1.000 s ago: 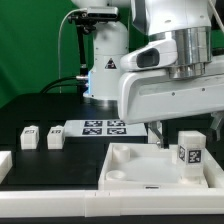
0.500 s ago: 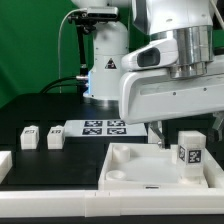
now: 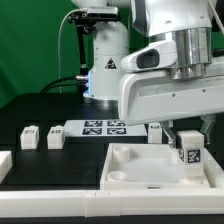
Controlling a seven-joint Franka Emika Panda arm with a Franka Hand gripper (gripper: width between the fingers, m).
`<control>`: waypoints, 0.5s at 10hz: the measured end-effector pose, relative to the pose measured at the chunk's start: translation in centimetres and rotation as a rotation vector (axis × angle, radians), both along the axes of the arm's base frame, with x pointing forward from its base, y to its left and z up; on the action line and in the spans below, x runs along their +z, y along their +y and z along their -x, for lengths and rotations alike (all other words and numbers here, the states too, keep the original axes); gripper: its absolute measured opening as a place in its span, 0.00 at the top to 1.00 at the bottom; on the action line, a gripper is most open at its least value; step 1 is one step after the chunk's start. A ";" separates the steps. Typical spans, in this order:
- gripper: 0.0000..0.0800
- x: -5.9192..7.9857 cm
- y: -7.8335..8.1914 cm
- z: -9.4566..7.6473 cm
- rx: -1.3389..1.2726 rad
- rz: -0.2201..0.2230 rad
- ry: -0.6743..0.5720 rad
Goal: Assemble one leg
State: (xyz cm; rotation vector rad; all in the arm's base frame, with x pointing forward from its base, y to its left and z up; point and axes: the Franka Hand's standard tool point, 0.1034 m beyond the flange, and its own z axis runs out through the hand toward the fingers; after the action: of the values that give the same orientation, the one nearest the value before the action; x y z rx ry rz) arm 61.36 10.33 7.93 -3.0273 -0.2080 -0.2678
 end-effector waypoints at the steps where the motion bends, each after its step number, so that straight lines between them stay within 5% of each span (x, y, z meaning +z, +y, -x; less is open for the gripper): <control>1: 0.64 0.0 0.0 0.0 -0.024 -0.005 0.003; 3: 0.64 0.0 0.1 0.0 -0.098 -0.020 0.011; 5: 0.64 0.0 -0.1 -0.1 -0.399 -0.094 0.022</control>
Offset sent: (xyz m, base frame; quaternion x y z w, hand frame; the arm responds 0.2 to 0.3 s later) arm 0.0000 0.0000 0.0000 0.0000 0.0000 0.1790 0.9838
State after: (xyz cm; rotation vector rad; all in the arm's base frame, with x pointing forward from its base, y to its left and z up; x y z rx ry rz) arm 61.51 10.24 7.92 -2.9498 0.4029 -0.2634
